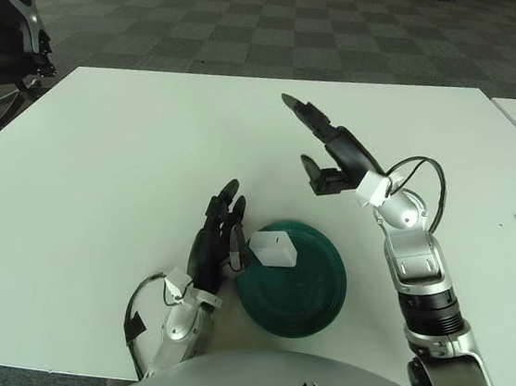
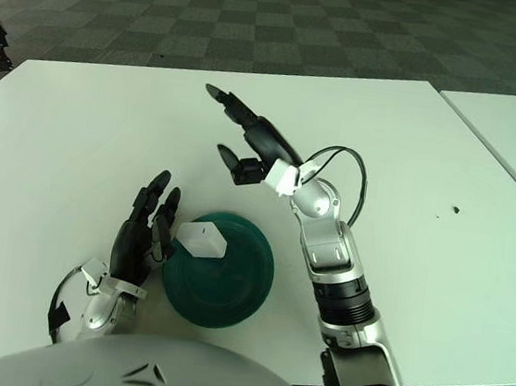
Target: Put the charger into the plate.
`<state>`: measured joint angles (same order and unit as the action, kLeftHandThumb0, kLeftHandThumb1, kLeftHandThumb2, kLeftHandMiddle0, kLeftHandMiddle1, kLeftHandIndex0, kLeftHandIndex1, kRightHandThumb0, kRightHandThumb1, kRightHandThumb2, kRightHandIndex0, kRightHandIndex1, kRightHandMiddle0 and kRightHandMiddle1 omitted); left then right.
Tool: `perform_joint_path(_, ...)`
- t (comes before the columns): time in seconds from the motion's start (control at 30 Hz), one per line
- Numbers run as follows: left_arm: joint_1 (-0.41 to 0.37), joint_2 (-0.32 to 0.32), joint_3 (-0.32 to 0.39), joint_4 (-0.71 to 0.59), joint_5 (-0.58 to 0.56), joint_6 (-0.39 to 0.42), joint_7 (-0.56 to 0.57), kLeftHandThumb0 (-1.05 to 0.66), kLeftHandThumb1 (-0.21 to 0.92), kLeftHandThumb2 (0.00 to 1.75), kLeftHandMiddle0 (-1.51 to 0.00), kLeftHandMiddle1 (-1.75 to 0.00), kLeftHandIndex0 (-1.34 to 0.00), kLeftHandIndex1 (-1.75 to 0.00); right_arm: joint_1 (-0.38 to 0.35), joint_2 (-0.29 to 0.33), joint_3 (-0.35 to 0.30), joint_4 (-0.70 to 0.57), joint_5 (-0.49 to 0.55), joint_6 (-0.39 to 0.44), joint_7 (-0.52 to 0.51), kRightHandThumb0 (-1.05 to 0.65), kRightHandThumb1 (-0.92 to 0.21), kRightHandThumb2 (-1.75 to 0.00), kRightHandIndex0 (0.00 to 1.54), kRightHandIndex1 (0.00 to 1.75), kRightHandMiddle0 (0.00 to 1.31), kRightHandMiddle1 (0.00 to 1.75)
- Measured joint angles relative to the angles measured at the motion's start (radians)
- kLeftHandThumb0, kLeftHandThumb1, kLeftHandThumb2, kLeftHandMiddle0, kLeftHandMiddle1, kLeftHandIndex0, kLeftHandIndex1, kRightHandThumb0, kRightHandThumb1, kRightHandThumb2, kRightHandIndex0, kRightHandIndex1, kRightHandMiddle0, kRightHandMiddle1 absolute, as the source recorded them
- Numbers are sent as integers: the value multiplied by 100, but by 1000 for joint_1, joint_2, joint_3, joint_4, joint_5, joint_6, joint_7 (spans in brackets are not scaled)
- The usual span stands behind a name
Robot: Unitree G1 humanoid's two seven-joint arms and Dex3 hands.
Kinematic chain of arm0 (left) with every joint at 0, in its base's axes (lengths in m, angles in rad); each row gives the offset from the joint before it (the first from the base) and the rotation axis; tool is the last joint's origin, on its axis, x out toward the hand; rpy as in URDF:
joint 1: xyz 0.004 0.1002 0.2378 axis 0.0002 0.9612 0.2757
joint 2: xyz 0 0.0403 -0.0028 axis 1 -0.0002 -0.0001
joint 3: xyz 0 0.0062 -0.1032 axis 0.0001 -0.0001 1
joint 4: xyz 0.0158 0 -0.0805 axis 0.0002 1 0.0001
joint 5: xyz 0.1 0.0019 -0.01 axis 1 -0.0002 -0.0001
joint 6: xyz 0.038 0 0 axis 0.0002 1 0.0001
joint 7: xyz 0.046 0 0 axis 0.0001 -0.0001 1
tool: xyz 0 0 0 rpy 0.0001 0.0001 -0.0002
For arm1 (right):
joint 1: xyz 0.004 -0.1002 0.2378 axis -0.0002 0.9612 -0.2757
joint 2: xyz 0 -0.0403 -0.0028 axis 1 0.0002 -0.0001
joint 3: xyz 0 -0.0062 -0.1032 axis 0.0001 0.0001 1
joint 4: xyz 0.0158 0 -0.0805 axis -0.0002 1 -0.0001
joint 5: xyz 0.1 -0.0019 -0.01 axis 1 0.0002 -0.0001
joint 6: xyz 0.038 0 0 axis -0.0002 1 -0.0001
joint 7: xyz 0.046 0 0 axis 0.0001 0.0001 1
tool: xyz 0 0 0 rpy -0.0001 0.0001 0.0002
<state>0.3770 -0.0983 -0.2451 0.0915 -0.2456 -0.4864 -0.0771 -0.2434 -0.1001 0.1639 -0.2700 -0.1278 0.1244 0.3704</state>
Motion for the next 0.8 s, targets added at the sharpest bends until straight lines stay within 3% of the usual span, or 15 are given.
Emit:
perform_joint_path(0.13, -22, -4, 18, 20, 1, 3, 0, -98, 92, 96, -28, -1, 0, -72, 102, 119, -88, -61, 137, 119, -90, -96, -92, -90, 28, 3, 0, 67)
perform_joint_path(0.27, -29, -8, 38, 28, 1, 6, 0, -98, 92, 96, -27, 0, 0, -72, 215, 175, -140, -92, 199, 179, -163, -98, -92, -86, 29, 2, 0, 76)
perform_joint_path(0.5, -27, -10, 55, 34, 1, 7, -15, -102, 92, 96, -28, -1, 0, -70, 321, 184, -209, -98, 256, 214, -217, -102, -92, -82, 13, 0, 0, 70)
perform_joint_path(0.8, -23, -12, 67, 24, -28, 22, -37, -103, 92, 95, -31, -1, 0, -65, 421, 153, -212, -101, 298, 142, -182, -102, -92, -88, 1, 0, 0, 62)
